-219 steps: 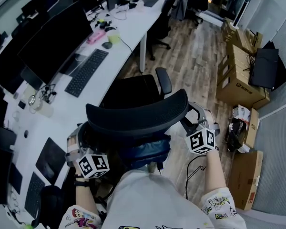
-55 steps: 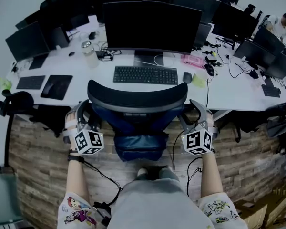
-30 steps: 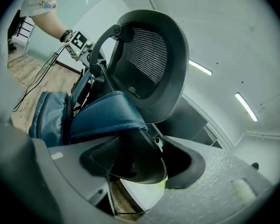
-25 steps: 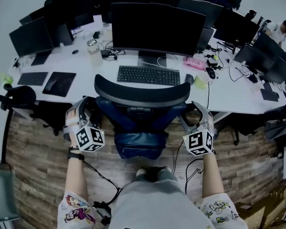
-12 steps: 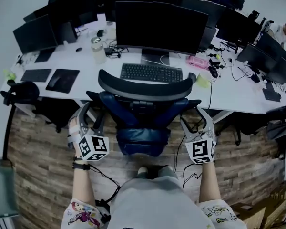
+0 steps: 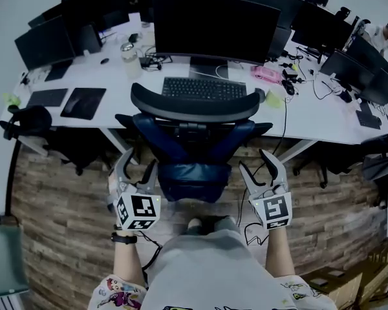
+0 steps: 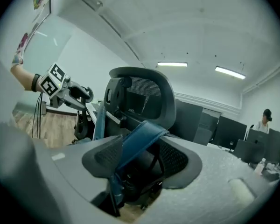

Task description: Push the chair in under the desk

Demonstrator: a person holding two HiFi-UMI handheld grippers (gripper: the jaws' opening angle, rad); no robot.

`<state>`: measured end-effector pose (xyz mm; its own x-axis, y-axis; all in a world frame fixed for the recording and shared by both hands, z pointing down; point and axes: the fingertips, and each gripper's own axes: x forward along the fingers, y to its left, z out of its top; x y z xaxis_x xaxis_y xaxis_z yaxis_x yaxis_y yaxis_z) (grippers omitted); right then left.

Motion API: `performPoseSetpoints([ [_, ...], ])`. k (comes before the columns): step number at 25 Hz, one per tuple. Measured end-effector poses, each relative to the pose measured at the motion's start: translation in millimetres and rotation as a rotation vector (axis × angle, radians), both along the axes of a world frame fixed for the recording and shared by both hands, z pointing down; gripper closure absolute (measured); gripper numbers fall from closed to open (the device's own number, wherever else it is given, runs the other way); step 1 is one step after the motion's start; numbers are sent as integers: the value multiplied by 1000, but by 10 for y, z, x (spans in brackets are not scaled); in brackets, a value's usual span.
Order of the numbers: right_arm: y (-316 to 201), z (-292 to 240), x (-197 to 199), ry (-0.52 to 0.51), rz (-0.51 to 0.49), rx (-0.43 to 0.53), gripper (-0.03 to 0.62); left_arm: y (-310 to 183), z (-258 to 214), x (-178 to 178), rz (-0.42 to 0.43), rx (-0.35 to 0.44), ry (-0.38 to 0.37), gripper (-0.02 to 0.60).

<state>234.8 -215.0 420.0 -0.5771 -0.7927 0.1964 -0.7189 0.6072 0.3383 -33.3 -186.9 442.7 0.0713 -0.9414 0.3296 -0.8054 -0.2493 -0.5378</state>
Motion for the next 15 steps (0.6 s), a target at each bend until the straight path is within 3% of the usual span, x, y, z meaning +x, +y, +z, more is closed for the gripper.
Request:
performPoseSetpoints([
  [6,247,147,-2,-116,-13,-107,395,194,92,332,53,-25,188,355],
  [15,470,224,96,-249,-4,-189,505,408,163,728,105,-47,402,436],
])
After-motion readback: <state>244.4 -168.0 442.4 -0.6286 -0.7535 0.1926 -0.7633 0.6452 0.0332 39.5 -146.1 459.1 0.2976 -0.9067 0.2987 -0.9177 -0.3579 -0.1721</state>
